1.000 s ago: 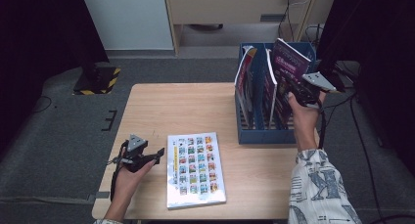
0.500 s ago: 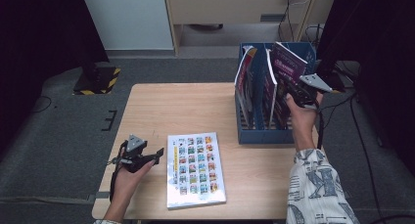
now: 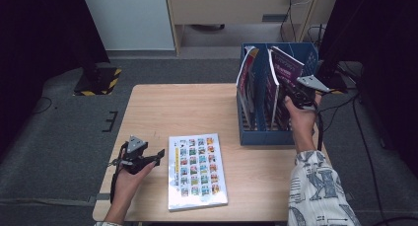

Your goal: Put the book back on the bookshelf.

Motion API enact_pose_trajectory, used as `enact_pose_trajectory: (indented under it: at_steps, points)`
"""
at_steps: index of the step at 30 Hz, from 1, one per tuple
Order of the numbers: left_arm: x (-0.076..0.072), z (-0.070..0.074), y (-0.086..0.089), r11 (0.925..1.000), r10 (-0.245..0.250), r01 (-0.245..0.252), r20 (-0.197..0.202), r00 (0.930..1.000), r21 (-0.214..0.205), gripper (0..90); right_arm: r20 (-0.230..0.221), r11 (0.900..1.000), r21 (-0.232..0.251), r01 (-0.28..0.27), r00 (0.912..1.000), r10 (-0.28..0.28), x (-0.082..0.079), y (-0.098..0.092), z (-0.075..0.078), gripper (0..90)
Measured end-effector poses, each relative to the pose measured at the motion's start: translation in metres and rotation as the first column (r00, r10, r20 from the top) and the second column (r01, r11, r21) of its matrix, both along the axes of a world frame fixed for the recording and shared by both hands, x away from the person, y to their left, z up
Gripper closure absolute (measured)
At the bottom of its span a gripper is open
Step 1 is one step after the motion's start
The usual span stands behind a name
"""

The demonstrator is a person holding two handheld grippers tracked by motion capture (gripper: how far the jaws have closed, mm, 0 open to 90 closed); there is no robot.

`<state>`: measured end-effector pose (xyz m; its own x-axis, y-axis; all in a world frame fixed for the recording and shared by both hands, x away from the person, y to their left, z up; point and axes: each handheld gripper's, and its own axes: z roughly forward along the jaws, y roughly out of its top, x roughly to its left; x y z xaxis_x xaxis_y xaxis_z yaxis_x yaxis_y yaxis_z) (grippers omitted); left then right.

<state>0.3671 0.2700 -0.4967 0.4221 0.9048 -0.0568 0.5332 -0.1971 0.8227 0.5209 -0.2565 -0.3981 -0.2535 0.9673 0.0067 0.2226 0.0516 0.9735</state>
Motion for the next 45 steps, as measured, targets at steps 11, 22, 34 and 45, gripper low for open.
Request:
enact_pose_trajectory:
  at_steps: [11, 22, 34, 45]
  points:
    - [0.0, 0.001, 0.003, 1.0, 0.007, -0.007, 0.002, 1.0, -0.003, 22.1, -0.043, 0.9999, -0.003, -0.012, 0.999, 0.012, 0.001, 0.0, -0.003, 84.0]
    - [0.0, 0.001, 0.002, 1.0, 0.005, -0.005, 0.002, 1.0, -0.003, 22.1, -0.086, 0.999, 0.017, -0.04, 0.9954, 0.042, 0.002, -0.002, 0.001, 83.9]
    - [0.0, 0.001, 0.001, 1.0, 0.002, -0.002, 0.001, 1.0, -0.001, 22.1, -0.095, 0.998, 0.022, -0.059, 0.9936, 0.061, 0.0, -0.005, 0.003, 82.8]
    - [0.0, 0.001, 0.002, 1.0, 0.002, -0.002, 0.001, 1.0, -0.002, 22.1, -0.091, 0.9971, 0.023, -0.072, 0.9931, 0.074, -0.001, -0.004, 0.009, 82.1]
